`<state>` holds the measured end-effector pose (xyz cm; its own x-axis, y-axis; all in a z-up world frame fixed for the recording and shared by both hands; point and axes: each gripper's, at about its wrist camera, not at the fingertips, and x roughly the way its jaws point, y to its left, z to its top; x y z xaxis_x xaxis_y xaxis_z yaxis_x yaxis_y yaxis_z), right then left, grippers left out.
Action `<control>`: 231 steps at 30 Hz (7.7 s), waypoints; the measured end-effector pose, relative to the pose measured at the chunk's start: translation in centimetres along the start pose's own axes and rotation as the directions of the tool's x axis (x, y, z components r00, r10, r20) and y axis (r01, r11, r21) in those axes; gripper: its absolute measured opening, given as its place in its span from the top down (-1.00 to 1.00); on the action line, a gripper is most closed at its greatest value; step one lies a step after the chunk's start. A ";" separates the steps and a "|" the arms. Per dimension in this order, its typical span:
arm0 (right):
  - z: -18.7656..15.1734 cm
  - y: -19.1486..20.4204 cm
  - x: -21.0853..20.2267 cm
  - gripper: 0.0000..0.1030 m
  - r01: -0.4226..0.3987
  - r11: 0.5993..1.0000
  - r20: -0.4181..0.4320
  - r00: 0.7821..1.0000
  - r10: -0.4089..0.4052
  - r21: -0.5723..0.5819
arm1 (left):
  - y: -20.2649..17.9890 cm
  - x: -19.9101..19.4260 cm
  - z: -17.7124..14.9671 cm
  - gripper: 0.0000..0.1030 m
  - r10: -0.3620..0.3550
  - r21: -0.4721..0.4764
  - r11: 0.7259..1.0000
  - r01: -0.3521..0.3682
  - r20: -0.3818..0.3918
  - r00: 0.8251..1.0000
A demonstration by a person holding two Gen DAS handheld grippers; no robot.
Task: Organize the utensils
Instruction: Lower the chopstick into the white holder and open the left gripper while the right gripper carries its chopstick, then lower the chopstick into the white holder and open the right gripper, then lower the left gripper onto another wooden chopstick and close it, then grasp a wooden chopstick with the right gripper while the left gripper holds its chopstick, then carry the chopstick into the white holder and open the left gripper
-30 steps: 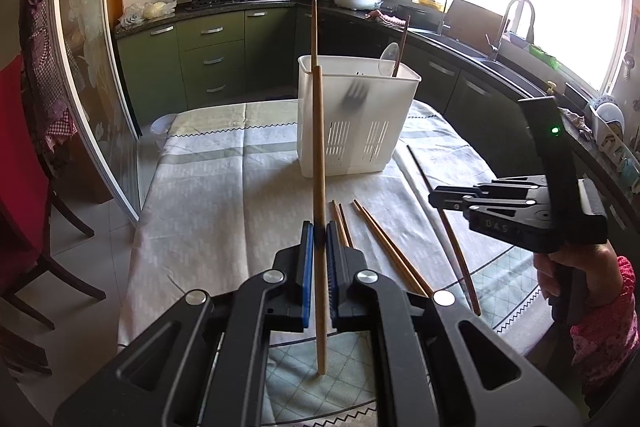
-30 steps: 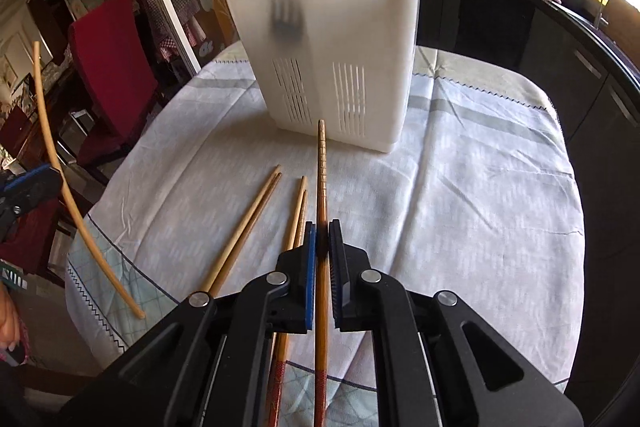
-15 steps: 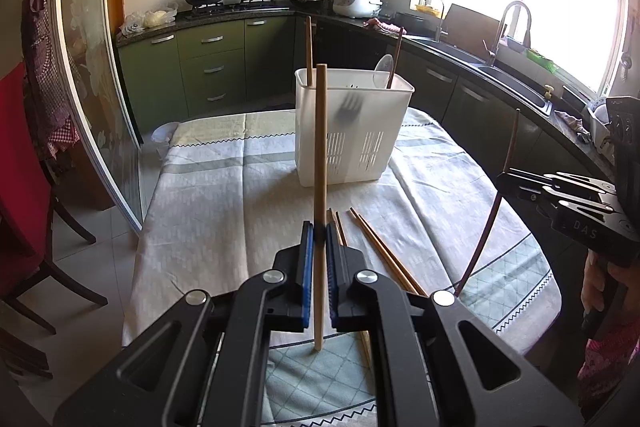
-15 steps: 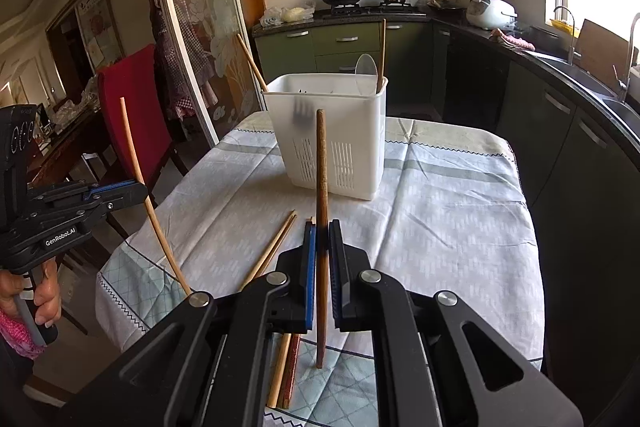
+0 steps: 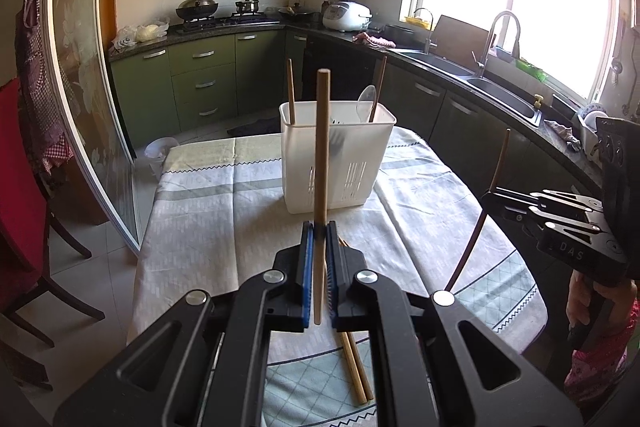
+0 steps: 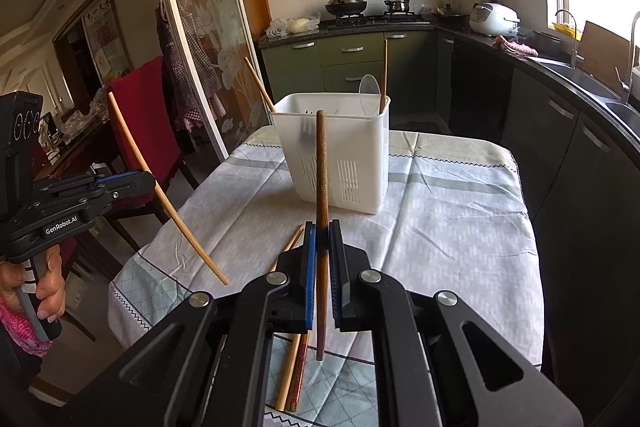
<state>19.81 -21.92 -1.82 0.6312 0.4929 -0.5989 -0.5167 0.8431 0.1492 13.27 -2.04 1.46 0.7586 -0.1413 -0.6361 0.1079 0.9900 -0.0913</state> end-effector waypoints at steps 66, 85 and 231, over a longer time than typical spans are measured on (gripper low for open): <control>15.2 -2.3 7.4 0.84 0.128 0.991 0.197 0.971 -0.133 0.038 | 0.6 4.2 6.5 0.27 0.025 0.023 0.999 -0.024 -0.048 0.999; -1.8 -9.2 -4.6 0.63 0.121 0.973 0.157 0.976 -0.153 0.195 | -0.1 17.3 -3.2 0.34 -0.054 -0.077 0.997 0.020 -0.474 0.879; 1.9 -0.7 -0.8 0.86 -0.043 0.999 0.041 0.998 0.043 -0.001 | -2.2 -1.0 11.4 0.87 -0.015 0.055 0.998 0.001 0.246 0.969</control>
<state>20.76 -22.54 0.01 0.6313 0.5372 -0.5594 -0.5442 0.8207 0.1741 19.63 -4.12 11.00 0.8916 -0.1517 -0.4267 0.1444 0.9883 -0.0496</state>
